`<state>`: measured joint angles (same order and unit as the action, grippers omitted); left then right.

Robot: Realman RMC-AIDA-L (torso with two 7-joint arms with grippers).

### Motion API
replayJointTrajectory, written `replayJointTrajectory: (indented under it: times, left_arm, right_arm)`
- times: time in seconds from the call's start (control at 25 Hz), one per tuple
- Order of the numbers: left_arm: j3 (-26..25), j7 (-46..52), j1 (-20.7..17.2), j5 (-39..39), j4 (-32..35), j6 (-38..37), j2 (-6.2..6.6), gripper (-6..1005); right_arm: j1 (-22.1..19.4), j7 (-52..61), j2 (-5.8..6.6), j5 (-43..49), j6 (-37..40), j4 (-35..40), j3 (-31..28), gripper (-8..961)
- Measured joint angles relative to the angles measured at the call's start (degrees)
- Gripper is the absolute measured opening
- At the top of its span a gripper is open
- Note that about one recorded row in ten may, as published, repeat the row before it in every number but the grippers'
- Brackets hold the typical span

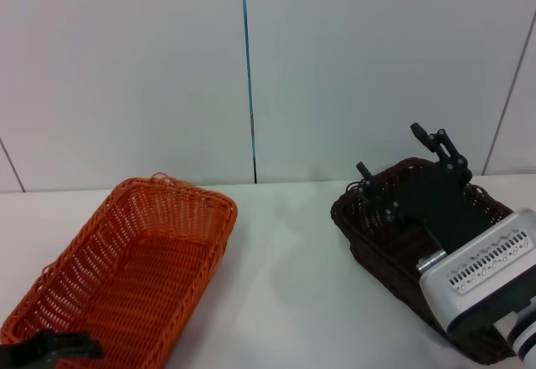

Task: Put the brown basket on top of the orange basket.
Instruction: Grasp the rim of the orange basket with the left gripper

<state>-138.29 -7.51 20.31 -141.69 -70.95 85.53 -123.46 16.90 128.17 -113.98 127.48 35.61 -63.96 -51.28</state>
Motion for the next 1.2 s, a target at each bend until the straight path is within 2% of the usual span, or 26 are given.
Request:
replayJointTrajectory:
  times: [0.24,0.4,0.56,0.92,1.2]
  left_arm:
    - [0.53,0.84,3.34,-2.84,3.37,-3.89,0.04,762]
    - [0.38,1.36,5.71,-3.17,6.27,-6.52,0.17,761]
    - [0.76,1.40,6.55,-4.25,7.55,-9.25,0.26,762]
    - [1.63,-1.60,6.70,-5.42,11.99,-12.90,0.87,474]
    - [4.81,-4.22,6.42,-5.38,10.04,-12.81,0.37,365]
  right_arm:
    - [-0.33,0.32,0.93,-0.01,0.03,-0.73,0.65,844]
    - [-0.77,0.33,1.00,-0.01,0.08,-0.88,0.65,843]
    - [-1.16,0.15,0.85,0.01,0.41,-0.94,0.55,843]
    - [-1.79,-0.24,0.50,0.37,0.62,-1.33,0.53,839]
    - [-1.78,-0.36,0.50,0.40,0.62,-1.28,0.61,837]
